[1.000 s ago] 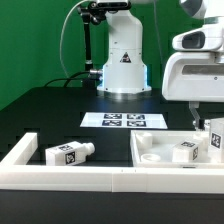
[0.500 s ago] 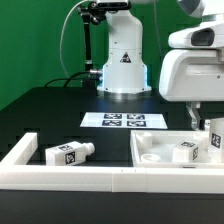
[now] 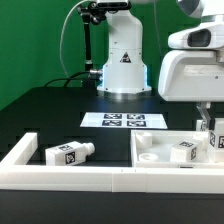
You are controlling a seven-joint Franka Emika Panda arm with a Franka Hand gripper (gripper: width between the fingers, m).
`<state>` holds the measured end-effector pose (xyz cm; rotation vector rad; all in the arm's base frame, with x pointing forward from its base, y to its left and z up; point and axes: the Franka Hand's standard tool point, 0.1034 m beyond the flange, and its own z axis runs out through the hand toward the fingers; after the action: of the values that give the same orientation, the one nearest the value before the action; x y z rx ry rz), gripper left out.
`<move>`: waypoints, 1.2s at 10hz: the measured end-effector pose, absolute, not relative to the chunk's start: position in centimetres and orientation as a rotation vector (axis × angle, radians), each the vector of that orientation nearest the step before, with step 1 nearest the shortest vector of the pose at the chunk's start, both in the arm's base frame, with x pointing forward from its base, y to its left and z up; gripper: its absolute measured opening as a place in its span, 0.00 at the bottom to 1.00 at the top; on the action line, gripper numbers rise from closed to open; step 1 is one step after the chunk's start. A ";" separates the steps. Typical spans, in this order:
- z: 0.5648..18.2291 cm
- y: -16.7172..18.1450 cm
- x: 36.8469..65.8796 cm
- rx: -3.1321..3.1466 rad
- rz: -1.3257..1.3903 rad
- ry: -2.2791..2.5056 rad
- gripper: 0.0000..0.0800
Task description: Assemble one leg
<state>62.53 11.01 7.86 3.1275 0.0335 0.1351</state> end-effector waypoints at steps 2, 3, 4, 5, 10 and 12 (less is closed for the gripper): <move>7.8 10.9 62.6 3.133 0.133 -0.331 0.36; 7.8 10.5 62.6 3.119 0.131 -0.515 0.36; 7.8 9.8 62.6 3.078 0.129 -0.712 0.36; 7.8 9.1 62.6 3.044 0.128 -0.853 0.36; 7.9 7.8 62.5 2.895 0.126 -1.207 0.47; 10.4 8.1 62.6 2.931 0.123 -1.162 0.77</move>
Offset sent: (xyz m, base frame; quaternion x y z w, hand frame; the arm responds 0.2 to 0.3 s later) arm -0.0034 -0.0075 -0.0052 0.0190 -0.0215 0.3511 0.9359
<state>62.55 8.12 10.36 2.9312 -1.1624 0.1228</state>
